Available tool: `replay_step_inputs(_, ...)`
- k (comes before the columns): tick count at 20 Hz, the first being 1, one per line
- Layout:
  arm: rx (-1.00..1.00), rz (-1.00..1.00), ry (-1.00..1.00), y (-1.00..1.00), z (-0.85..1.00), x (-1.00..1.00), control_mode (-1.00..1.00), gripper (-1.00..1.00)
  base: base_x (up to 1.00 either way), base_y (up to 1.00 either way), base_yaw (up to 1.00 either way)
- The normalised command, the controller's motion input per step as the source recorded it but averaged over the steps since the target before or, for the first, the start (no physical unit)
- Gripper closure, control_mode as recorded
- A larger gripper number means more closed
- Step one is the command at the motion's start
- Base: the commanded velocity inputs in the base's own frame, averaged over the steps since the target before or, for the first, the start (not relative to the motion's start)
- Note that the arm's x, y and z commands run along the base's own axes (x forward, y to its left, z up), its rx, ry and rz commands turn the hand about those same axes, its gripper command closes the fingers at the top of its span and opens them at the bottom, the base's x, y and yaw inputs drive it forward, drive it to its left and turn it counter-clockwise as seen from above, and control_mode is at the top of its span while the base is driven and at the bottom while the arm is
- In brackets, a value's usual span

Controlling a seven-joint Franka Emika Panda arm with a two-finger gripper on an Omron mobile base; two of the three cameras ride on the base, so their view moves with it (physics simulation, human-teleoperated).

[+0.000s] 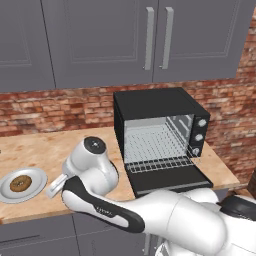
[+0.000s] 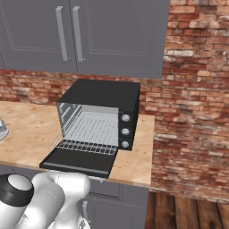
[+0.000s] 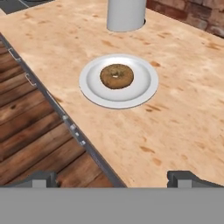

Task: Pick up the bagel from the plate, place it on the toaster oven rack, close the door, and set the timer.

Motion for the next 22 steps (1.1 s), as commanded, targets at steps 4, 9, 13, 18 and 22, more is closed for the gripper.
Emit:
replay_step_inputs(4, 0.00, 0.00, 0.00, 0.07, -0.06, 0.01, -1.00, -1.00, 0.00, 0.00, 0.00)
replay_step_inputs(9, 0.00, 0.00, 0.00, 0.18, -0.07, 0.11, -1.00, -1.00, 0.00, 0.00, 0.00)
replay_step_inputs(13, 0.00, 0.00, 0.02, 0.24, -0.07, 0.18, -1.00, -1.00, 0.00, 0.00, 0.00)
replay_step_inputs(18, 0.00, 0.00, 0.02, 0.26, -0.17, 0.20, -1.00, -1.00, 0.00, 0.00, 0.00)
replay_step_inputs(22, 0.00, 0.00, 0.01, 0.25, -0.18, 0.18, -1.00, -1.00, 0.00, 0.00, 0.00)
